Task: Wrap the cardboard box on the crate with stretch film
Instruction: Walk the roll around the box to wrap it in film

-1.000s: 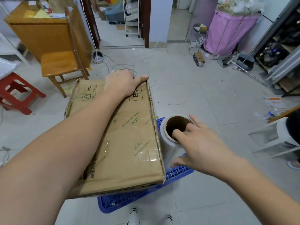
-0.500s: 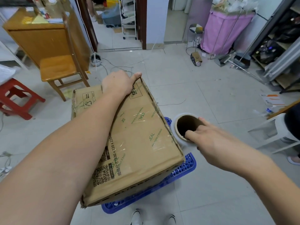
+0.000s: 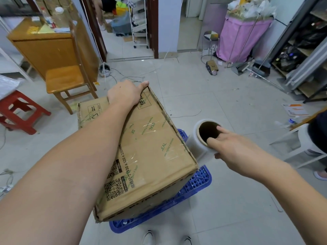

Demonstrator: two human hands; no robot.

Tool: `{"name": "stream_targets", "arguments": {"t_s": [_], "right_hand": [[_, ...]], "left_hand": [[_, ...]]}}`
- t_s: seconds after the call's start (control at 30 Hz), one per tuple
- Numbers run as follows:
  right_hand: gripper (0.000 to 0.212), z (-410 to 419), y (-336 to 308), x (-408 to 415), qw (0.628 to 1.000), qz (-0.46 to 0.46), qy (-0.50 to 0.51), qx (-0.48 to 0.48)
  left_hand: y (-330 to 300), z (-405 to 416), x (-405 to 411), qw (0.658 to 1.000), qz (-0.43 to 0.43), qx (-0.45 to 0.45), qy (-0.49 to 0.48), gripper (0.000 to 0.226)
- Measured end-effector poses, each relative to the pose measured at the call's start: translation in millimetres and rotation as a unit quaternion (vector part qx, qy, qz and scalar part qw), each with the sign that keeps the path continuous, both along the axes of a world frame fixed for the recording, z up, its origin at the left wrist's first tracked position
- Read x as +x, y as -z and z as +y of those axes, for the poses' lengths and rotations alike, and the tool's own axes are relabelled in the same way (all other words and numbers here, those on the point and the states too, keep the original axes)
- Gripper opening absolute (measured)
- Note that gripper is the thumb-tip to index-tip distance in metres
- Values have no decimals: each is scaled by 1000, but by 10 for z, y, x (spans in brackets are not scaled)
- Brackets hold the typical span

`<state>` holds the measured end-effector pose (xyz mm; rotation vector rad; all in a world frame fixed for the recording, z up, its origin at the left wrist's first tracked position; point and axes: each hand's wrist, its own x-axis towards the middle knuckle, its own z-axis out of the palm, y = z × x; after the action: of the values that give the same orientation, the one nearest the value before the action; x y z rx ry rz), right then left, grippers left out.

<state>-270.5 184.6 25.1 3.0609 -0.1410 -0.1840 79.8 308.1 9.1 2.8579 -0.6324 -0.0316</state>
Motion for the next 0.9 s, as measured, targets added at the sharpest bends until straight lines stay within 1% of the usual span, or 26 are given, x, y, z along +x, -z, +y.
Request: {"name": "stream_targets", "arguments": {"t_s": [0.1,0.13,0.2,0.23,0.27,0.37,0.47,0.6,0.73,0.8,0.9], "right_hand": [[23,98,-33,30,998,15,62,7],[26,143,-71,50,996,21,78,22],[51,236,-101,109,992,20,117,41],[57,268,-94,144,991,7,125,37],[57,297,-79,181,991,-10,129,27],[43,353,-27,289,992,-30,119,-7],[37,343,-38,330,988,-10,152,37],[45,124,-130,153,986,14,159,41],[48,-124,-213,-141,977,-2,185,106],[47,-191,-281,-250,976,0,185,116],[47,-221,-345,-359,976,-2,179,125]], "left_hand": [[-20,66,45,1000,8,-7,8,86],[-30,95,67,1000,9,-10,21,84],[-72,173,103,997,22,-19,68,76],[-99,217,128,994,40,-23,101,71],[-120,265,161,988,65,-22,136,67],[-161,407,242,971,110,-2,210,65],[-140,480,249,973,104,-2,204,65],[-143,442,177,982,63,11,180,78],[-140,398,170,984,66,3,167,84],[-128,414,162,984,63,9,165,82],[-96,459,147,989,39,2,142,61]]}}
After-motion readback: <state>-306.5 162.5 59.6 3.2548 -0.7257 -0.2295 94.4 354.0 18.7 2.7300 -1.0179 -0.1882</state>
